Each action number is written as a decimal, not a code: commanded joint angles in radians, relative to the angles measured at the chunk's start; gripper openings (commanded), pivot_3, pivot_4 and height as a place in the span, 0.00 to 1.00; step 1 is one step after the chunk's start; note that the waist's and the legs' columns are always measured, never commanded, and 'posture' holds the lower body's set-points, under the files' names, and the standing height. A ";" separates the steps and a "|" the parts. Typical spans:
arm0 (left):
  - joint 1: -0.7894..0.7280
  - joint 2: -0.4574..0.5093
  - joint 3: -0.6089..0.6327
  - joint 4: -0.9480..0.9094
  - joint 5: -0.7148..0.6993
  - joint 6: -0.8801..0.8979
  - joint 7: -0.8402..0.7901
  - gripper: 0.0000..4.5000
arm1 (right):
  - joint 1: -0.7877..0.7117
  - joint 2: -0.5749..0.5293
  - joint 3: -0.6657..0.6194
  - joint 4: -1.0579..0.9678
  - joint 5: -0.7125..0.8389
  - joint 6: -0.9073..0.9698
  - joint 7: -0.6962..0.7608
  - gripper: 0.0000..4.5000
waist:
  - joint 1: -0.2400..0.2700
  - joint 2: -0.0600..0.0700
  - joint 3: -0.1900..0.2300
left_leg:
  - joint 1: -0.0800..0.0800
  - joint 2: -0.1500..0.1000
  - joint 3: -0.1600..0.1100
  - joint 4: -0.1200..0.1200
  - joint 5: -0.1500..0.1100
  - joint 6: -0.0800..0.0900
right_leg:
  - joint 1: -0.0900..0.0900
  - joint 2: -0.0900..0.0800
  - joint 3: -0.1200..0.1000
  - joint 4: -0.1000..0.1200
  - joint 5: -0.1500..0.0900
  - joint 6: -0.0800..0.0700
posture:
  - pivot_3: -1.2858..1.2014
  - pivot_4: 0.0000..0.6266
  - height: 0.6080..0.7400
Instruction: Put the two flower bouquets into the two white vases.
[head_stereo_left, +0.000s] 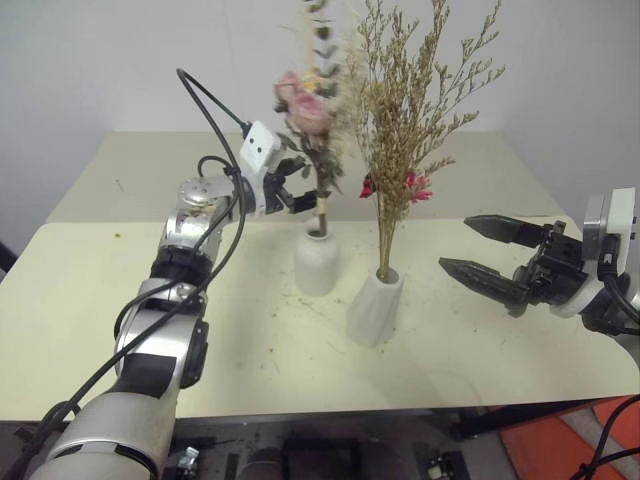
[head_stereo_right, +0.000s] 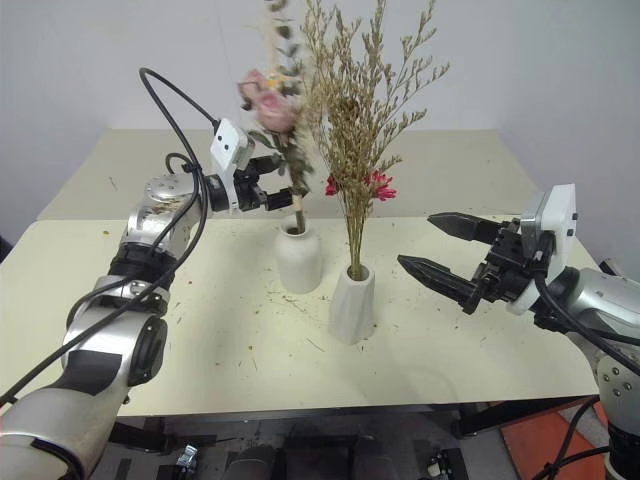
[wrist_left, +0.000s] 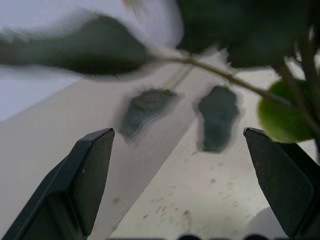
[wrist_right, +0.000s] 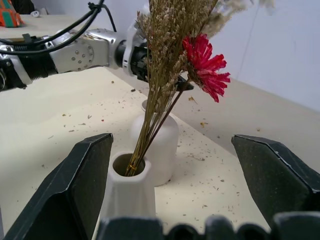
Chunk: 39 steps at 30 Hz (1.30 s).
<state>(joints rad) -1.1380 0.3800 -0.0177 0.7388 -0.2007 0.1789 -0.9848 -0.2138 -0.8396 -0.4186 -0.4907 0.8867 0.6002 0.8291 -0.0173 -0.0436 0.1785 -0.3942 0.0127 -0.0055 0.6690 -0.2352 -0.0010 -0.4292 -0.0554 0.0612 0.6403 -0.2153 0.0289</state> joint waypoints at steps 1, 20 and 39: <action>0.020 0.022 0.002 -0.128 -0.022 0.044 -0.039 1.00 | -0.009 -0.017 -0.017 -0.005 -0.004 -0.018 0.013 0.99 | -0.001 0.000 0.000 | 0.000 0.000 0.000 0.000 0.000 0.000 | 0.000 0.000 0.000 0.000 0.000 0.000 | 0.52 0.24 1.00; 0.284 0.305 0.076 -0.492 -0.074 0.255 -0.097 1.00 | -0.030 -0.033 -0.015 0.037 -0.049 -0.018 0.043 0.99 | -0.005 0.000 0.000 | 0.003 0.001 0.000 0.000 0.000 0.000 | 0.002 0.000 0.000 0.000 0.000 0.000 | 0.52 0.24 1.00; 0.695 0.662 0.388 -0.922 -0.464 0.459 -0.334 1.00 | 0.168 -0.160 -0.180 0.209 -0.123 -0.074 0.296 0.99 | 0.001 0.001 0.000 | 0.006 0.002 0.001 0.000 0.000 0.000 | 0.005 0.000 0.000 -0.001 -0.005 0.008 | 0.52 0.24 1.00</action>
<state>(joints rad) -0.4512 1.0208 0.3224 -0.1422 -0.6303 0.6231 -1.3190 -0.0485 -0.9742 -0.5447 -0.2810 0.7686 0.5562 1.1083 -0.0167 -0.0431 0.1785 -0.3885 0.0148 -0.0048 0.6687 -0.2354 -0.0010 -0.4244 -0.0554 0.0610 0.6393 -0.2204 0.0367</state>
